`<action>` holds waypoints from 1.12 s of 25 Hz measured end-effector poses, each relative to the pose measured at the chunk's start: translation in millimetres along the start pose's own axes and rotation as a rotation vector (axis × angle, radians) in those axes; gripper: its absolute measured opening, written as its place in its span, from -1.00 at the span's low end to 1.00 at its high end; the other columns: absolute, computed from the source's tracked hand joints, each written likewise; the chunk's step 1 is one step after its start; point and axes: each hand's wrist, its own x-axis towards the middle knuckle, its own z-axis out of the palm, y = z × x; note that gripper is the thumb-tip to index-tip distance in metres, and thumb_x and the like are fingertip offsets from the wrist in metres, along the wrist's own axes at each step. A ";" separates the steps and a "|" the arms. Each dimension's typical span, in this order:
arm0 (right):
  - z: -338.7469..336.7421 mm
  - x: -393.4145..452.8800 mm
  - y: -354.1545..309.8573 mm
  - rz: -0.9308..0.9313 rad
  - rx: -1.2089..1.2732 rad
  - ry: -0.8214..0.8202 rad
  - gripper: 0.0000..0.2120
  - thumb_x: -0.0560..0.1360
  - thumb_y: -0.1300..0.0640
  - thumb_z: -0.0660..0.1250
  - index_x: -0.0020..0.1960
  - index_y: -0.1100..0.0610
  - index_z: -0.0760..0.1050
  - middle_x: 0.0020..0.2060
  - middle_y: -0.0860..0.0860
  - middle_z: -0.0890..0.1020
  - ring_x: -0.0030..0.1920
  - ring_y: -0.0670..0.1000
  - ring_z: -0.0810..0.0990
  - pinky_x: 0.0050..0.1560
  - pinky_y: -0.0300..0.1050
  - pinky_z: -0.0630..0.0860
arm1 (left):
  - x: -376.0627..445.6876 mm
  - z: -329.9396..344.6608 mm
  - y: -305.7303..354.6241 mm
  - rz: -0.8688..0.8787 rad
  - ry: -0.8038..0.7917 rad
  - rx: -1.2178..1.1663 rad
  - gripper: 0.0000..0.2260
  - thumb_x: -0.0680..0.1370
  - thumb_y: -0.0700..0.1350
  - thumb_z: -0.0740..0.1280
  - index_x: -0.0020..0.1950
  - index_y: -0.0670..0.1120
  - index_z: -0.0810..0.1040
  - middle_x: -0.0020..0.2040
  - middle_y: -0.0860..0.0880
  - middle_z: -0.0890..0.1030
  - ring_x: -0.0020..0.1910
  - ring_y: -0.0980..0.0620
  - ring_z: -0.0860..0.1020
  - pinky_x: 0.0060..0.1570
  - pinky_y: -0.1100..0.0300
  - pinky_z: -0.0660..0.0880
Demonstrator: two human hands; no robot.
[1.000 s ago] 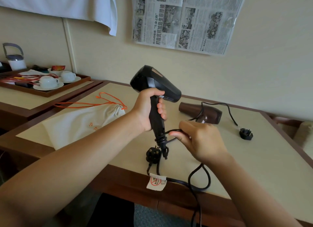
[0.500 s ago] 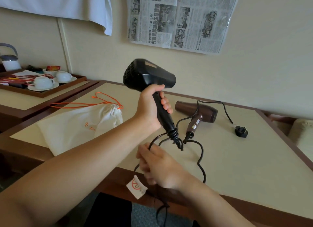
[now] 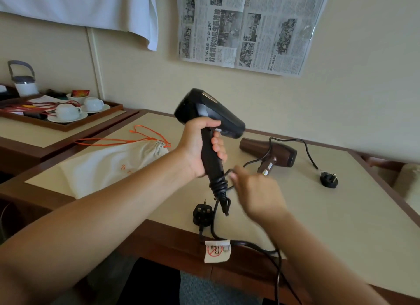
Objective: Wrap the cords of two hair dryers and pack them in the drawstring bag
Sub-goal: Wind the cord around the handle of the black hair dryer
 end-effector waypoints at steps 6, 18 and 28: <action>0.9 -28.9 -88.7 0.506 1.446 -0.630 -0.72 0.72 0.03 0.11 -0.14 0.10 0.32 -0.43 -0.01 0.32 -0.49 -0.05 0.27 -0.51 -0.11 0.33 | 6.2 -4.5 -10.8 0.168 0.051 -0.112 -0.73 0.52 -0.08 0.35 -0.35 -0.06 0.37 -0.47 0.04 0.33 -0.54 0.06 0.31 -0.47 0.24 0.30; -12.2 -0.6 0.8 -0.084 0.199 -0.010 -0.79 0.68 -0.01 0.14 -0.09 0.04 0.39 -0.38 -0.05 0.46 -0.42 0.08 0.49 -0.39 -0.08 0.32 | 0.5 -1.5 -7.8 0.035 0.003 -0.150 -0.75 0.49 -0.07 0.34 -0.34 -0.06 0.37 -0.46 0.06 0.31 -0.56 0.09 0.29 -0.49 0.29 0.28; -50.1 -17.4 -36.2 0.085 0.491 -0.369 -0.62 0.70 -0.07 0.13 -0.23 0.06 0.41 -0.38 -0.06 0.45 -0.35 -0.01 0.44 -0.28 -0.08 0.38 | 6.6 -1.8 -19.5 0.225 -0.067 0.051 -0.76 0.48 -0.14 0.28 -0.37 -0.08 0.34 -0.51 -0.01 0.31 -0.55 0.02 0.29 -0.47 0.22 0.30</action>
